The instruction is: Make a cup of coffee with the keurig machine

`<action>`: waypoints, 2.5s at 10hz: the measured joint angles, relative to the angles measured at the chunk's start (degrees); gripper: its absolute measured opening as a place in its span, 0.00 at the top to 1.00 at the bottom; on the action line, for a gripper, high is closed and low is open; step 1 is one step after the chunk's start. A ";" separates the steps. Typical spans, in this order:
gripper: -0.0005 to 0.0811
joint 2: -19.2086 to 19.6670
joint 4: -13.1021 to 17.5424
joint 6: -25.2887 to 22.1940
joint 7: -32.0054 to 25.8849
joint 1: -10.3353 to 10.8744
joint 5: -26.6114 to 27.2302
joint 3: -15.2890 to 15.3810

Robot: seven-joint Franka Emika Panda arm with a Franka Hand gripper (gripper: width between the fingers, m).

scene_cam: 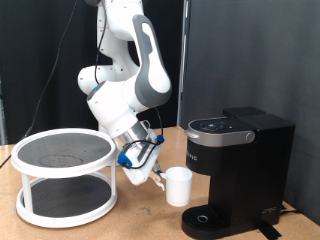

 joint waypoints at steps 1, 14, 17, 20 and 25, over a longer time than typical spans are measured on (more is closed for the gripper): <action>0.99 0.55 0.47 0.16 -0.22 0.04 0.75 0.71; 0.99 8.94 5.43 6.27 -2.65 1.46 8.69 9.04; 0.99 10.20 5.95 6.48 -3.16 1.45 9.28 9.36; 0.99 10.21 5.95 6.48 -3.60 1.45 9.35 9.37; 0.67 10.21 5.86 6.46 -2.82 1.34 9.34 9.29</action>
